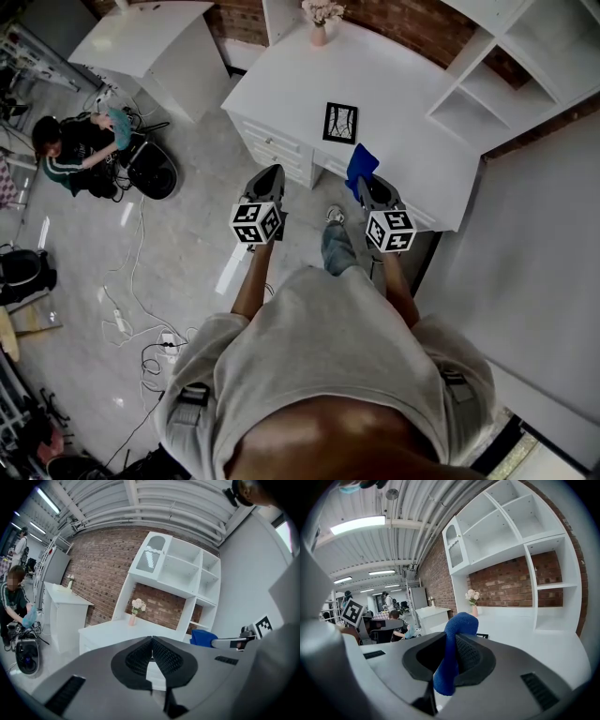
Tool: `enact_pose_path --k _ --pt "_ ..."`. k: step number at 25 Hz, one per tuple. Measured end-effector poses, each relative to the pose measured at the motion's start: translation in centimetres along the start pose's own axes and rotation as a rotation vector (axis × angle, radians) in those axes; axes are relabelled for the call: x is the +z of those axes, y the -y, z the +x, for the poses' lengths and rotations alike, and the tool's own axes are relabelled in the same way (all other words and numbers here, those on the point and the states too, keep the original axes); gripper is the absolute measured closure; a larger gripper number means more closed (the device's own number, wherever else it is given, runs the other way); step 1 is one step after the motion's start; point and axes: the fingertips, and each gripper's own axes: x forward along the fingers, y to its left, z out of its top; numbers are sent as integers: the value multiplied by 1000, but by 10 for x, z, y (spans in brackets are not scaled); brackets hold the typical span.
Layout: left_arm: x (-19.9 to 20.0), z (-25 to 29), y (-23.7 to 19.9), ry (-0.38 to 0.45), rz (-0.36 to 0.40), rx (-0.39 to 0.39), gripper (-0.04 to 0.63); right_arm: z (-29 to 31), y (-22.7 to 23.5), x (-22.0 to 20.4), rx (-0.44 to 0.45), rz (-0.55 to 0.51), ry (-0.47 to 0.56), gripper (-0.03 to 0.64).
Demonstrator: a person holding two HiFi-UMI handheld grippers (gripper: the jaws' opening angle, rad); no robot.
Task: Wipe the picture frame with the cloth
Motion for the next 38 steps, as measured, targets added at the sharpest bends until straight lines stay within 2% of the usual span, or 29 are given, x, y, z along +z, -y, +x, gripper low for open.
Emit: enact_pose_path --k 8,25,38 --pt "13 57 -11 -15 -1 40 580 50 43 17 35 11 -22 554" --pt "61 181 -40 -13 5 185 580 182 135 78 170 27 -31 554" --pt "71 250 -42 -32 12 206 580 234 185 91 204 64 -46 554"
